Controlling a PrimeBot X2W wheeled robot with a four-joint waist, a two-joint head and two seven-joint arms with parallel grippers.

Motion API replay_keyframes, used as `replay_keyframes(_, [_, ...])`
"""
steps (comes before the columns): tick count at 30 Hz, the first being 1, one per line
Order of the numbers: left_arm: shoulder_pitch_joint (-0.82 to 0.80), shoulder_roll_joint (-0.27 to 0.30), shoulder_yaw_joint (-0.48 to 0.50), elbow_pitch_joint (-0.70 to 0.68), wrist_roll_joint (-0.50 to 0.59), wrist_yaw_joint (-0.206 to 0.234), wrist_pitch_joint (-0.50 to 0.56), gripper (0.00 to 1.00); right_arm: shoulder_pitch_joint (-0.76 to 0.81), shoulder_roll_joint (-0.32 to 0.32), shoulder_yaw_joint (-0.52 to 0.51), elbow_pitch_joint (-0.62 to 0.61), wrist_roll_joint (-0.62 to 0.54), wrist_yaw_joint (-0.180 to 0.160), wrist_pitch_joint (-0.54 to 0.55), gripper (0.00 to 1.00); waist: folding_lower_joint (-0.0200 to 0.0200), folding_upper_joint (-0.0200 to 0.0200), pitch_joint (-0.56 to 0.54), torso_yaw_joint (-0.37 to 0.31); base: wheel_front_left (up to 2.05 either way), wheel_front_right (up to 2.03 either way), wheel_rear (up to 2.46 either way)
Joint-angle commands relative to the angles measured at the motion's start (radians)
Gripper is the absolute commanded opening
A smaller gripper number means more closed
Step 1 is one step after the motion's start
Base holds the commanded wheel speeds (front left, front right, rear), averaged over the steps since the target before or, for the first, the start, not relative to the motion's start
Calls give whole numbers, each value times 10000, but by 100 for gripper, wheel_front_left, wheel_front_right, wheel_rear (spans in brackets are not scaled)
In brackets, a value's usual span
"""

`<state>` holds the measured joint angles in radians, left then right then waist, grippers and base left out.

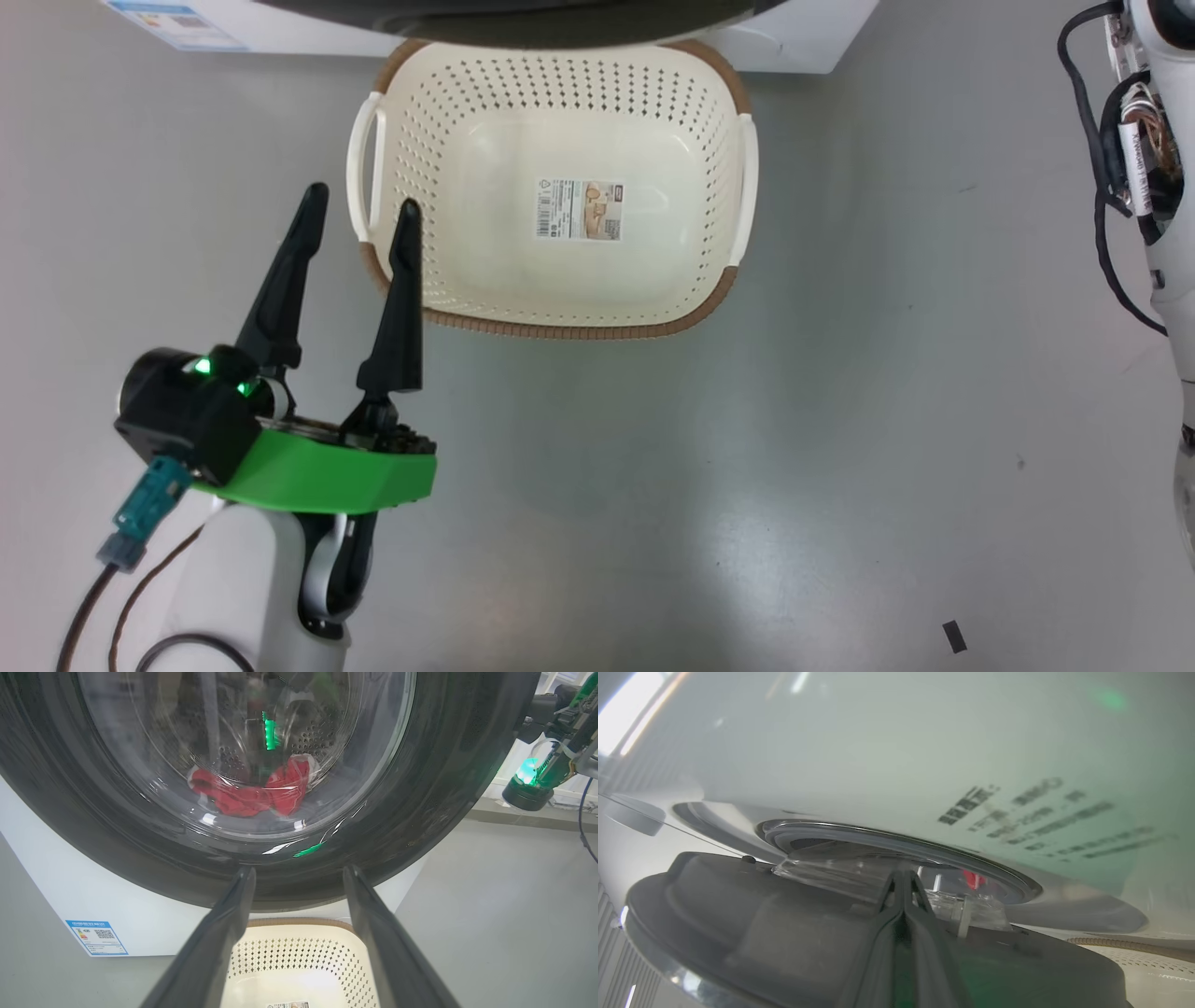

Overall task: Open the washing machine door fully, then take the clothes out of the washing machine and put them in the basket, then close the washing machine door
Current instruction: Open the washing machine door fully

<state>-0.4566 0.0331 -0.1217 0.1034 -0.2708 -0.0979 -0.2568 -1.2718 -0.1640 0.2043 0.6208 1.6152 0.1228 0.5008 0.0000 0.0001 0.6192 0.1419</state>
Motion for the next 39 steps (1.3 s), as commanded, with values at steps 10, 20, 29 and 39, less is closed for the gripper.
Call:
replay_keyframes(10, [130,264,382,10,150,-35,-49,100,1063,552,413,-616,-107,79,467,0,0,-1,-747,-369,0,0,0])
replay_keyframes(20, [458,333,591,25,144,8,-49,100,1739,827,785,-284,-160,79,617,0,0,-1,-1351,-619,0,0,0])
replay_keyframes(29, [836,351,698,330,80,61,-49,100,2439,1023,1328,-42,-257,79,609,0,0,-1,-2042,-757,0,0,0])
replay_keyframes(39, [1054,337,634,471,-42,135,-49,100,2907,1092,1558,-7,-201,79,501,0,0,-1,-2451,-659,0,0,0])
